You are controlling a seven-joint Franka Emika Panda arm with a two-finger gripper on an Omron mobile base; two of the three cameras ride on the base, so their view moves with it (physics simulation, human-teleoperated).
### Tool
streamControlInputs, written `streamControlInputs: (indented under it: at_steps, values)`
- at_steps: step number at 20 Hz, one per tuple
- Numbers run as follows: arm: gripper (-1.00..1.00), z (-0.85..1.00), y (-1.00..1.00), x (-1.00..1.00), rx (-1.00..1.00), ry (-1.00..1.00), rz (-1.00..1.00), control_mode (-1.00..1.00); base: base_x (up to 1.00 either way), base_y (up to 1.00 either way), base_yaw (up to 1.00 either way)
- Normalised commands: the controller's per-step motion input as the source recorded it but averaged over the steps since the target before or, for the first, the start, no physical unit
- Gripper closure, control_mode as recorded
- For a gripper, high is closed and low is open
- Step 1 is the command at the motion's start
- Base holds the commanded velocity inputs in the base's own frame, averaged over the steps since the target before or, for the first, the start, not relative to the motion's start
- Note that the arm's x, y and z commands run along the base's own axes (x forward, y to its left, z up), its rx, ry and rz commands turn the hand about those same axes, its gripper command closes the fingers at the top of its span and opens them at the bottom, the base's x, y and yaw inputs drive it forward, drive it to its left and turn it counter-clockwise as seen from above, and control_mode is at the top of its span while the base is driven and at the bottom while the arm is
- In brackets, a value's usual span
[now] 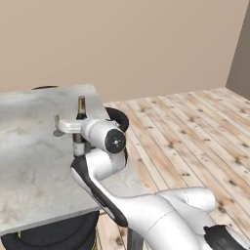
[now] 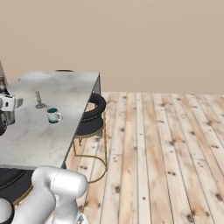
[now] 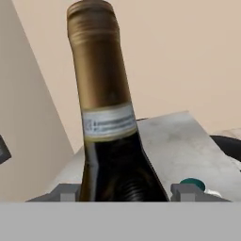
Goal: Open the cabinet directly in front. Then move the wine and the mug to the dining counter with the candle on it.
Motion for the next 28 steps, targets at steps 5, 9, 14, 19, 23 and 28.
streamControlInputs:
  at_steps: [5, 9, 14, 19, 23, 28]
  values:
    - [1.0, 0.0, 0.0, 0.09, 0.0, 0.0, 0.0, -1.0, 0.0, 0.0, 0.0]
    - [1.0, -0.06, 0.17, 0.54, -0.02, 0.14, -0.02, -1.0, 0.0, 0.0, 0.0]
    - [1.0, -0.3, 0.12, 0.56, -0.08, 0.31, -0.02, -1.0, 0.0, 0.0, 0.0]
    - [1.0, -0.36, 0.08, 0.24, -0.12, 0.29, 0.0, -1.0, 0.0, 0.0, 0.0]
    - [1.0, -0.36, 0.04, 0.04, -0.09, 0.08, 0.0, -1.0, 0.0, 0.0, 0.0]
    - [1.0, -0.52, 0.12, -0.04, -0.15, -0.02, 0.07, -1.0, 0.0, 0.0, 0.0]
